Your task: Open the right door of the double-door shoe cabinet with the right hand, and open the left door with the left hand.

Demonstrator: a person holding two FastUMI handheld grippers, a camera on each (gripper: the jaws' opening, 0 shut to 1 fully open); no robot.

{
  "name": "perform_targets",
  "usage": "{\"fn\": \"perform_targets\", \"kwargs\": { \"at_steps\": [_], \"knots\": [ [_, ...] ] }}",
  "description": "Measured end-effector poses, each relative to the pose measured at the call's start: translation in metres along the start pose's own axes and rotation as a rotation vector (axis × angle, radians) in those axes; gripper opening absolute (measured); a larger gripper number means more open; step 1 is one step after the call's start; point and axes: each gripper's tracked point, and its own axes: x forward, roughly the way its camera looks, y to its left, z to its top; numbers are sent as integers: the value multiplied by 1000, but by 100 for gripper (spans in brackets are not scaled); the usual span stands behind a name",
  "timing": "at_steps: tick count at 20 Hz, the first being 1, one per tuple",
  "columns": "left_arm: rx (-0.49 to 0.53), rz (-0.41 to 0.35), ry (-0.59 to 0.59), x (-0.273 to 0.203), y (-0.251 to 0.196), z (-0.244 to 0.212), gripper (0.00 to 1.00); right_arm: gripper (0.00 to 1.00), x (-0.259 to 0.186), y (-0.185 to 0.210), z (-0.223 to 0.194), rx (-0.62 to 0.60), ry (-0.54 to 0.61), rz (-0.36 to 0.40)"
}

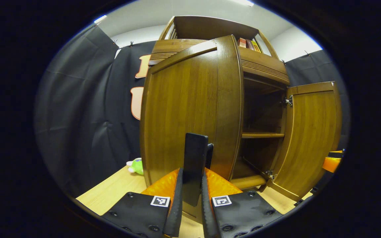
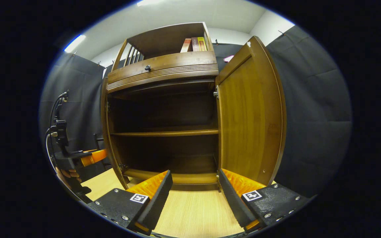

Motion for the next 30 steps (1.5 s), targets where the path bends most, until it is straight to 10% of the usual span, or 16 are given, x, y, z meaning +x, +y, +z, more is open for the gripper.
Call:
{"fn": "perform_targets", "kwargs": {
  "at_steps": [14,30],
  "knots": [
    [20,136,-77,-49,110,27,19,88,17,18,-7,-7,1,32],
    [12,-80,-53,-42,181,30,19,88,24,30,-11,-36,24,61]
  ]
}}
